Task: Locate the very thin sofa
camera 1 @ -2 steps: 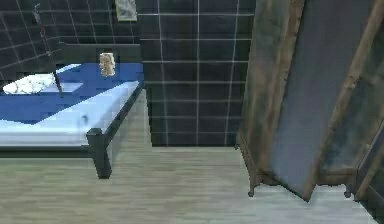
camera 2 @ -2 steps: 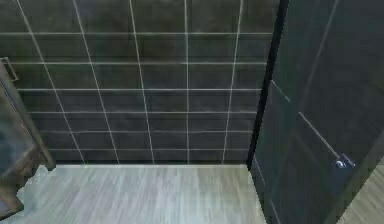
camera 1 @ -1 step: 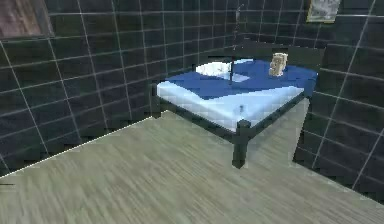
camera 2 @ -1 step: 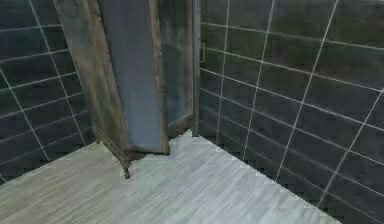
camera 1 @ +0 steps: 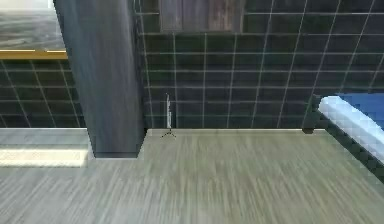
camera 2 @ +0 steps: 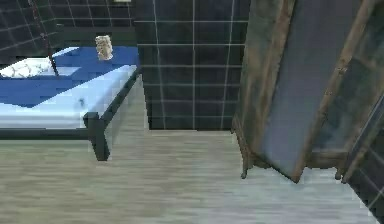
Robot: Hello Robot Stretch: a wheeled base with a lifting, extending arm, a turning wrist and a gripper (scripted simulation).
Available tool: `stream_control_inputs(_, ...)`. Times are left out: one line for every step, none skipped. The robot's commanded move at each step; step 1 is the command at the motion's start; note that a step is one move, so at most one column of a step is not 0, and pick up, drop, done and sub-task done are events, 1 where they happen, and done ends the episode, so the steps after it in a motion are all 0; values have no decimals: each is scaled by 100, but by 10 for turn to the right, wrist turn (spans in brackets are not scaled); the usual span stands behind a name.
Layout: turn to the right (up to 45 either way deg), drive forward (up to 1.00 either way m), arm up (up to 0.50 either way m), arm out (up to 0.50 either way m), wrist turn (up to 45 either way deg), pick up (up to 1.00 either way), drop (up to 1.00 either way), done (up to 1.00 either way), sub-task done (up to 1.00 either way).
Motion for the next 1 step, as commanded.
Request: stream_control_inputs(-450,0,0,0,0,0,0,0,0)
